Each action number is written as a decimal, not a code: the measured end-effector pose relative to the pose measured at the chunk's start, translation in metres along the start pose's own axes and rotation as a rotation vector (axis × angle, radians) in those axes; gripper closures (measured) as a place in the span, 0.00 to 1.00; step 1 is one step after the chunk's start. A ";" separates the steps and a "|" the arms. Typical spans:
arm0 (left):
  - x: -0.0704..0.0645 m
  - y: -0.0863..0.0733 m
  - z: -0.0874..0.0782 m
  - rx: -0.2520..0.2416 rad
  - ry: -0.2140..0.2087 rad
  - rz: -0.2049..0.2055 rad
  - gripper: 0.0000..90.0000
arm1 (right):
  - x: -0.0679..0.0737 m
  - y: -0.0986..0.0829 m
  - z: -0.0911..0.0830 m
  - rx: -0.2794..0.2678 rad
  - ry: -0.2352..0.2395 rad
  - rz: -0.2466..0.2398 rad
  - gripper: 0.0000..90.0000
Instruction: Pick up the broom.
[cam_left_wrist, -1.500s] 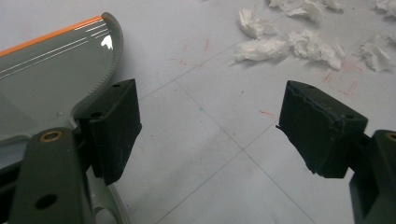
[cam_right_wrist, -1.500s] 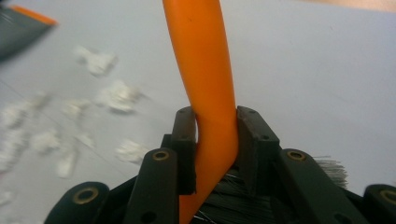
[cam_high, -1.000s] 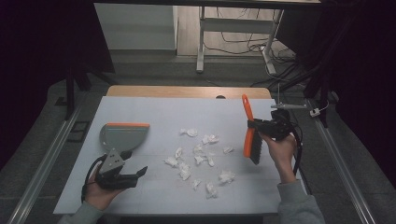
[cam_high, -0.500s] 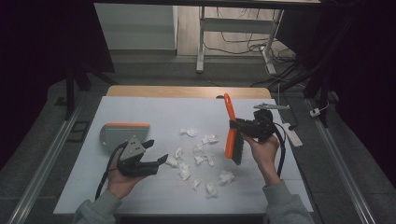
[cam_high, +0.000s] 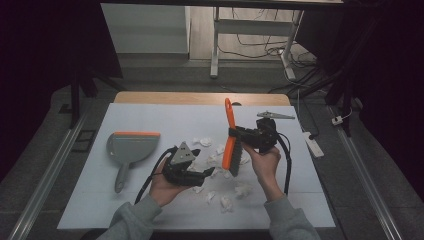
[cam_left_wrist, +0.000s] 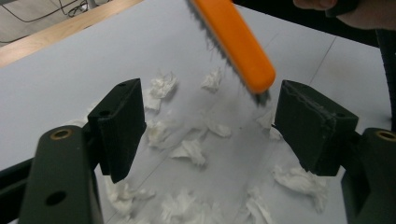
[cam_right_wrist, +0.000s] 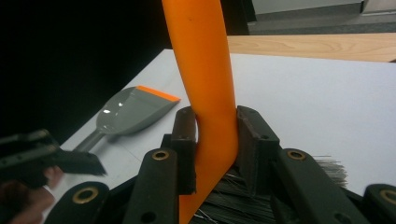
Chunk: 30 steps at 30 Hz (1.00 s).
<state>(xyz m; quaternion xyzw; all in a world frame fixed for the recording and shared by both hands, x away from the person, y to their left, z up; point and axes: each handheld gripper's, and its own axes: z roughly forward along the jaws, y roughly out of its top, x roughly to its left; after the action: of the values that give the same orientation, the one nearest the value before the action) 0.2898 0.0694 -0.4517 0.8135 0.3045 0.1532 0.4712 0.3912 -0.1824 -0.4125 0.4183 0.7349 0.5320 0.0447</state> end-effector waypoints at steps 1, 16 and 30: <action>-0.001 0.000 0.003 0.001 -0.004 -0.004 0.28 | 0.001 -0.001 0.002 0.001 -0.001 -0.002 0.77; -0.008 -0.003 0.037 0.001 0.028 -0.002 0.32 | 0.014 -0.009 0.021 -0.046 0.012 0.010 0.77; 0.000 -0.014 0.048 -0.052 0.038 -0.051 0.65 | 0.022 -0.014 0.025 -0.100 0.048 0.045 0.77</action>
<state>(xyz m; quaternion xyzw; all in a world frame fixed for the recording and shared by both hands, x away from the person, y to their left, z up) 0.3107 0.0421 -0.4881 0.7898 0.3302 0.1646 0.4901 0.3824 -0.1503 -0.4264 0.4191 0.6988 0.5785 0.0361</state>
